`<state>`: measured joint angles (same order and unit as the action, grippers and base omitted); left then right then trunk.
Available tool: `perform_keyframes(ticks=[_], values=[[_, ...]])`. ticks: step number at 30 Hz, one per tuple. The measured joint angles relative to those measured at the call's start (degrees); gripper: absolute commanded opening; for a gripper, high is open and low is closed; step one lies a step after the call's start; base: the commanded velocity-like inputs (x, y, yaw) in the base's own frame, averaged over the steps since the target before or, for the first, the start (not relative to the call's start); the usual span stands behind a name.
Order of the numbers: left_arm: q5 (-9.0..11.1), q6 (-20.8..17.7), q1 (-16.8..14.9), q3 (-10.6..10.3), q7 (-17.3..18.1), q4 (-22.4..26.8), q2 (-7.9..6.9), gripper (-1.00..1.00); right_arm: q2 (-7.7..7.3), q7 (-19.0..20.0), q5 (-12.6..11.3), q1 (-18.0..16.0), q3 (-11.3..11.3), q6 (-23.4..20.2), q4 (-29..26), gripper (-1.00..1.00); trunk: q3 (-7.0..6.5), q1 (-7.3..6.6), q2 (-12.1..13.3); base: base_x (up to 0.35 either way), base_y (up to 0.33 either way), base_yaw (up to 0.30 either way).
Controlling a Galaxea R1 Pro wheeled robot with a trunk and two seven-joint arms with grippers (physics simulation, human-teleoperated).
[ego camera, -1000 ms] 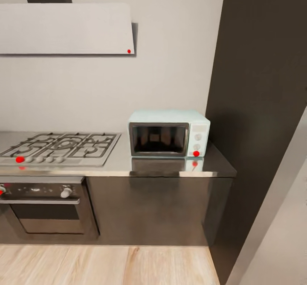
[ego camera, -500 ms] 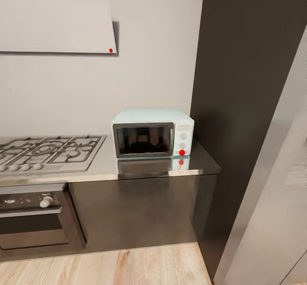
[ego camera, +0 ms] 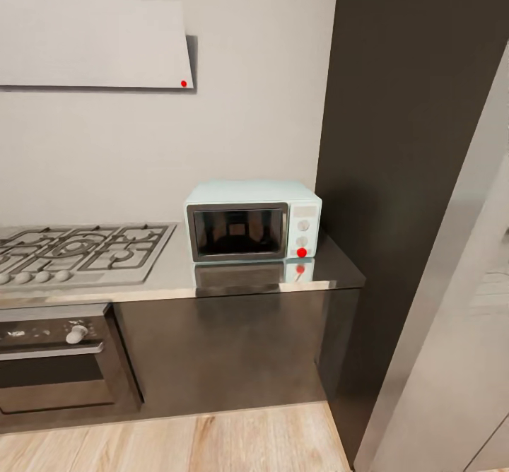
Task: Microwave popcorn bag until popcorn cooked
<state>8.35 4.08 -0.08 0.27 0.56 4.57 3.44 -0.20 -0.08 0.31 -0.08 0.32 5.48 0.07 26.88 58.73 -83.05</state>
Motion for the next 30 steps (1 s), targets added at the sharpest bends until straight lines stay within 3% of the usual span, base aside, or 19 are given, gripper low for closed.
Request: perform_keyframes(ticks=[17, 30], values=[[0.05, 0.0, 0.0, 0.0, 0.0, 0.0, -0.02, 1.0, -0.1, 0.0, 0.08, 0.0, 0.0, 0.14, 0.01, 1.0, 0.0, -0.02, 0.0, 0.135, 0.0, 0.0], [0.06, 0.0, 0.0, 0.0, -0.06, 0.0, 0.03, 1.0, -0.31, -0.28, 0.31, 0.0, -0.09, 0.39, -0.16, 1.0, 0.0, 0.0, 0.0, 0.009, 0.0, 0.0]])
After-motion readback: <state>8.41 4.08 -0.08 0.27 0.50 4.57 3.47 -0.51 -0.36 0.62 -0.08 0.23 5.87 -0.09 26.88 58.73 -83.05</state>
